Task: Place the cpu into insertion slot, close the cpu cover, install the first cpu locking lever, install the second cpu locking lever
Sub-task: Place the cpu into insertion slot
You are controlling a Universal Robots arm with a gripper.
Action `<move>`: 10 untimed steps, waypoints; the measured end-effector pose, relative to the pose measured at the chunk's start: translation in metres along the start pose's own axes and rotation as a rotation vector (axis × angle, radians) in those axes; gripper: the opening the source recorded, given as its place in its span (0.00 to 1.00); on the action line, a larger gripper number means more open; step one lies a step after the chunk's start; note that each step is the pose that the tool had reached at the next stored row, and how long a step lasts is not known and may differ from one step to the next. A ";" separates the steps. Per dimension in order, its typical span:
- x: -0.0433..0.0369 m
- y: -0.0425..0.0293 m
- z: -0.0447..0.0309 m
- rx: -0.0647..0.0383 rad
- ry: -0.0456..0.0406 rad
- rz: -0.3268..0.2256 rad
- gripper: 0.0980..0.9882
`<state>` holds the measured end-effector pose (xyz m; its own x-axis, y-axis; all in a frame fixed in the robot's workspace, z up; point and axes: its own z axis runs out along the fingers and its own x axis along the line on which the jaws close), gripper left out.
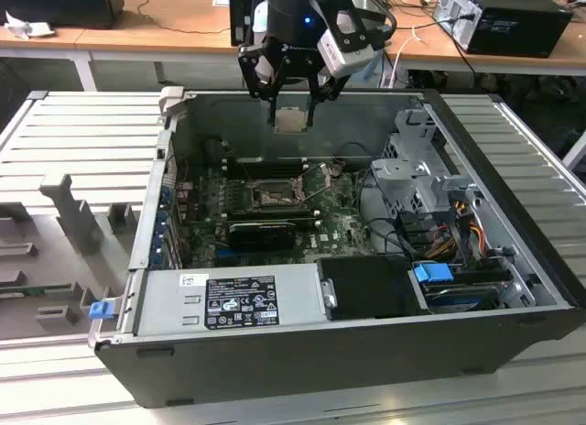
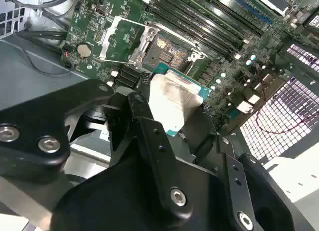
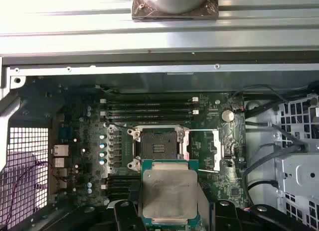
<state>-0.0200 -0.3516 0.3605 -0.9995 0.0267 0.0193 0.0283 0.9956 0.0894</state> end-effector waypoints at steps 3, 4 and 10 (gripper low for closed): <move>0.0000 0.0000 0.0001 -0.001 -0.0062 0.069 0.48; 0.0000 0.0000 0.0001 -0.001 -0.0062 0.069 0.48; 0.0000 0.0000 0.0003 -0.001 -0.0062 0.070 0.48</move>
<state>-0.0200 -0.3516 0.3602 -0.9951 0.0966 0.0194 0.0980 0.9912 0.0893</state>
